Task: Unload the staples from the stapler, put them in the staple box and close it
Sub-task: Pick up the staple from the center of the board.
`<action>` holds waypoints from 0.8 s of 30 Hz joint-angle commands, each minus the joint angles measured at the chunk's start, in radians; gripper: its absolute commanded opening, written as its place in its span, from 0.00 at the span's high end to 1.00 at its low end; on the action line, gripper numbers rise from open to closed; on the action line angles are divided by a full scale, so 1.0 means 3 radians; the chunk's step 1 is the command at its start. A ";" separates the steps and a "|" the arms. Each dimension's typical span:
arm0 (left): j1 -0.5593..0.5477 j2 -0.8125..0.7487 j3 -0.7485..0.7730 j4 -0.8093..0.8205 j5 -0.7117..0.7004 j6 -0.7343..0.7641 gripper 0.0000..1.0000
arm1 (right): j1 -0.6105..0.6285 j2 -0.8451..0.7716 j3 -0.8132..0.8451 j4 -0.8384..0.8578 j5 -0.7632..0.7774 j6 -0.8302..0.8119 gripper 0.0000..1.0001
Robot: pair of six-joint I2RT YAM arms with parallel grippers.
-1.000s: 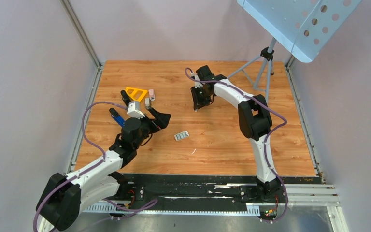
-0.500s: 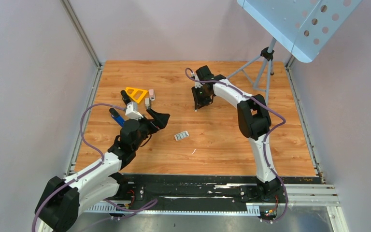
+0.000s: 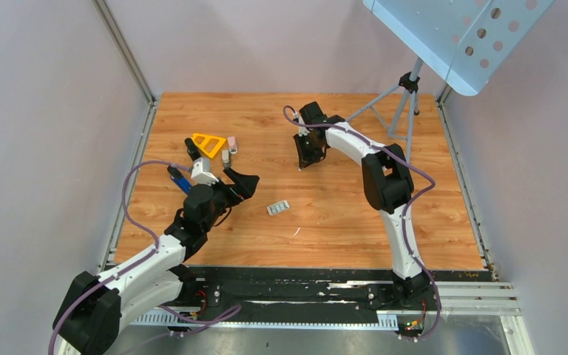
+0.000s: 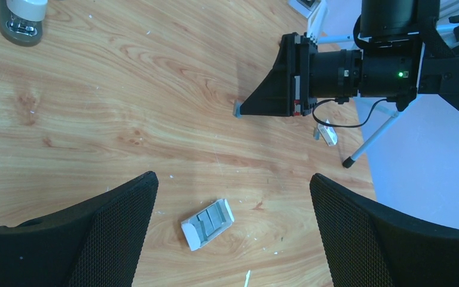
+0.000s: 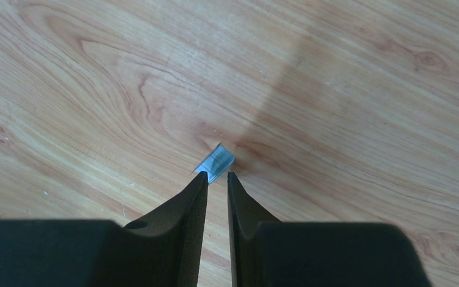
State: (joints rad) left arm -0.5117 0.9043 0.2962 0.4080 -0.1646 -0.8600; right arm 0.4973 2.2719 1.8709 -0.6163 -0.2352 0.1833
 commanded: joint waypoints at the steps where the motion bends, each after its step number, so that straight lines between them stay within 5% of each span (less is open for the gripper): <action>1: 0.0029 -0.0063 -0.0054 -0.0005 -0.0064 -0.0014 0.00 | 0.0025 0.0114 0.0094 -0.0046 0.0057 0.0028 0.79; 24: 0.0029 0.0018 -0.0036 0.0041 -0.0062 0.0008 0.00 | 0.0023 0.0136 -0.0010 -0.0038 0.0193 -0.0162 0.93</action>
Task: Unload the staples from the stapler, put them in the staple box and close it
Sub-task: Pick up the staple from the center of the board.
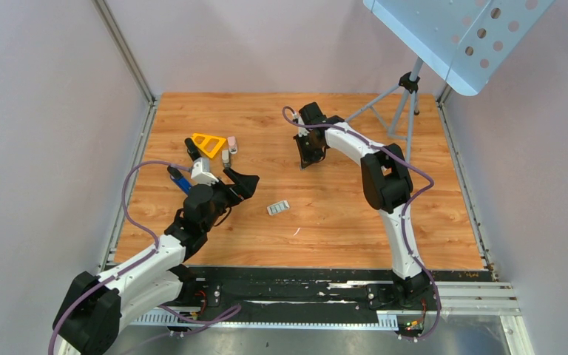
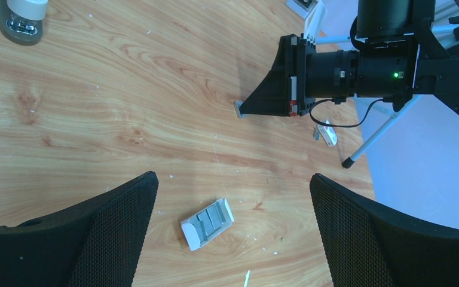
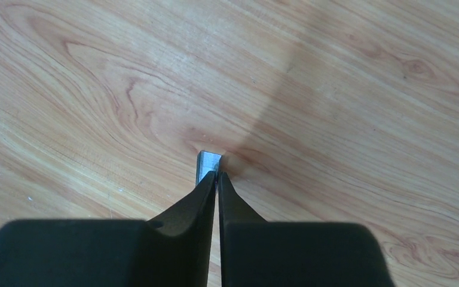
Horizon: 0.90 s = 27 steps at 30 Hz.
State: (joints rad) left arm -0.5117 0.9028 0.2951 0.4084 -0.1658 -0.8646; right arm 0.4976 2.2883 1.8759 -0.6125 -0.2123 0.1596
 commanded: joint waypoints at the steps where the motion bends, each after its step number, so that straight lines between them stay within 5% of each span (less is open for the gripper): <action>1: 0.0029 0.0020 -0.0035 0.0040 -0.0060 0.0022 0.00 | 0.0021 0.0076 -0.0038 -0.0050 0.0100 -0.0095 0.94; 27: 0.0029 -0.0072 -0.0098 0.0155 -0.0012 0.0013 0.00 | -0.0049 -0.0358 -0.0426 0.0114 -0.0499 -0.0283 1.00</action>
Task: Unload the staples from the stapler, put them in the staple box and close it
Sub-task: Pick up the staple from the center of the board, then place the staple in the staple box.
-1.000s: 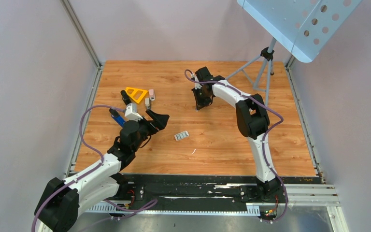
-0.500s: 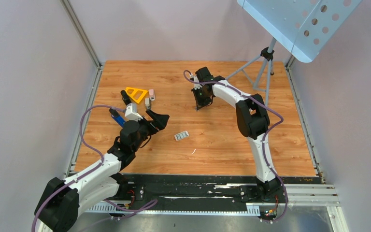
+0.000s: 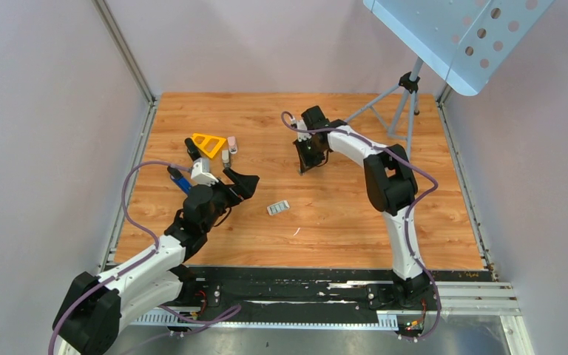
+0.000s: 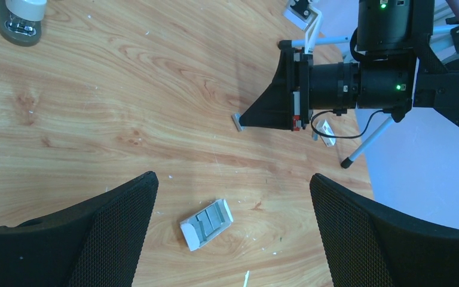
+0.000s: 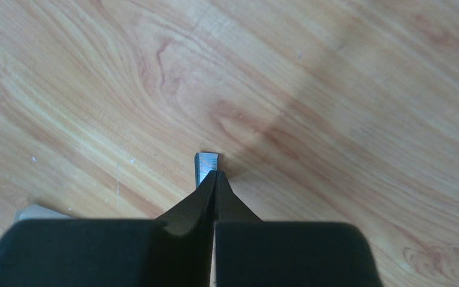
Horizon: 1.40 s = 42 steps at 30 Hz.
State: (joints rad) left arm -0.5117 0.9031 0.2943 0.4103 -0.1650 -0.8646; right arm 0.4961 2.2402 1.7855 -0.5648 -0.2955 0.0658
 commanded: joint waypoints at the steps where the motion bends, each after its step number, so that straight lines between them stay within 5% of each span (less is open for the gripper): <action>1: 0.0029 -0.0080 -0.0116 0.0188 -0.0009 0.0006 0.00 | -0.0055 -0.0233 -0.0156 -0.0021 -0.0274 0.0046 1.00; 13: 0.0029 -0.0063 -0.0318 0.0926 0.0209 -0.0176 0.00 | -0.0192 -0.0755 -0.0791 0.0364 -0.1013 0.0452 1.00; 31: 0.0026 0.0487 -0.0388 0.1712 0.0616 -0.0811 0.00 | -0.0196 -0.1214 -0.1696 0.1692 -0.2272 0.1705 1.00; 42: 0.0029 0.1415 -0.0506 0.3253 0.0812 -0.1329 0.09 | -0.0175 -0.1284 -0.1824 0.2341 -0.2584 0.2359 1.00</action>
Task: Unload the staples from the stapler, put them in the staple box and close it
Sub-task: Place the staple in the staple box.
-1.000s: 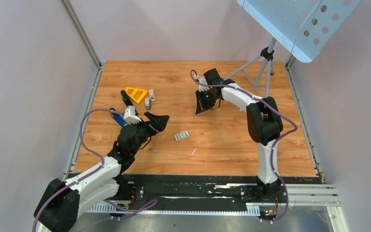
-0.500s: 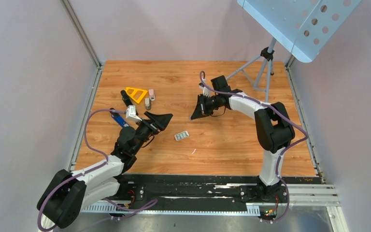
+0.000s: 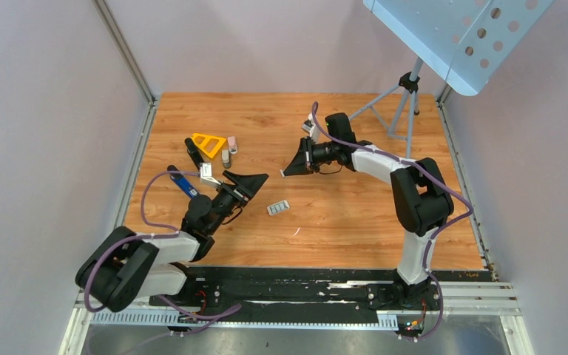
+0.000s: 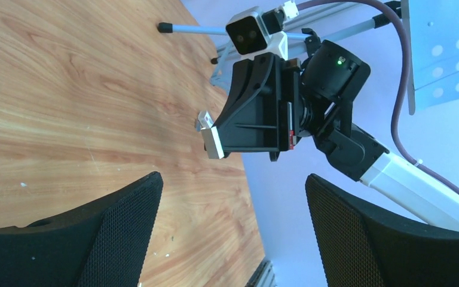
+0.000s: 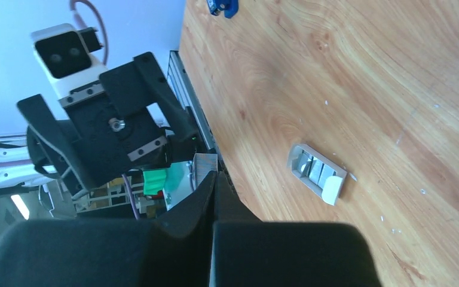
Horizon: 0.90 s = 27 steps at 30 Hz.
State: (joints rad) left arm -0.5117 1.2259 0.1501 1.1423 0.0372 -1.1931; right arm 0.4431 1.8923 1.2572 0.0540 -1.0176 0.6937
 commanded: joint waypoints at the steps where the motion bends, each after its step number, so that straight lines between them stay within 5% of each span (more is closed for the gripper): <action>1: 0.0029 0.0457 -0.0020 0.0979 0.0180 -0.0260 0.10 | 0.0009 -0.0128 -0.0065 0.0277 -0.0169 0.0250 1.00; 5: 0.0029 0.0810 -0.0024 0.1453 0.0232 -0.0377 0.01 | 0.0024 -0.0153 -0.0028 -0.0016 -0.0035 -0.0106 1.00; 11: 0.0029 0.0839 -0.0025 0.1455 0.0222 -0.0344 0.00 | 0.0059 -0.0201 -0.0042 -0.0339 0.0116 -0.0443 1.00; 23: 0.0029 0.0219 0.0008 0.0494 0.0167 -0.0006 0.00 | 0.0184 -0.0205 0.0095 -0.0646 0.0299 -0.0710 1.00; 27: 0.0044 -0.0351 0.0069 -0.0440 0.0006 0.0349 0.00 | 0.0330 -0.0235 0.0181 -0.0984 0.0704 -0.1009 1.00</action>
State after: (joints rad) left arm -0.5114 1.2560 0.1497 1.2682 0.0917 -1.2110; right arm 0.4889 1.8629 1.2678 -0.1127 -0.9279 0.5014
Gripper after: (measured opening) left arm 0.997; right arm 0.003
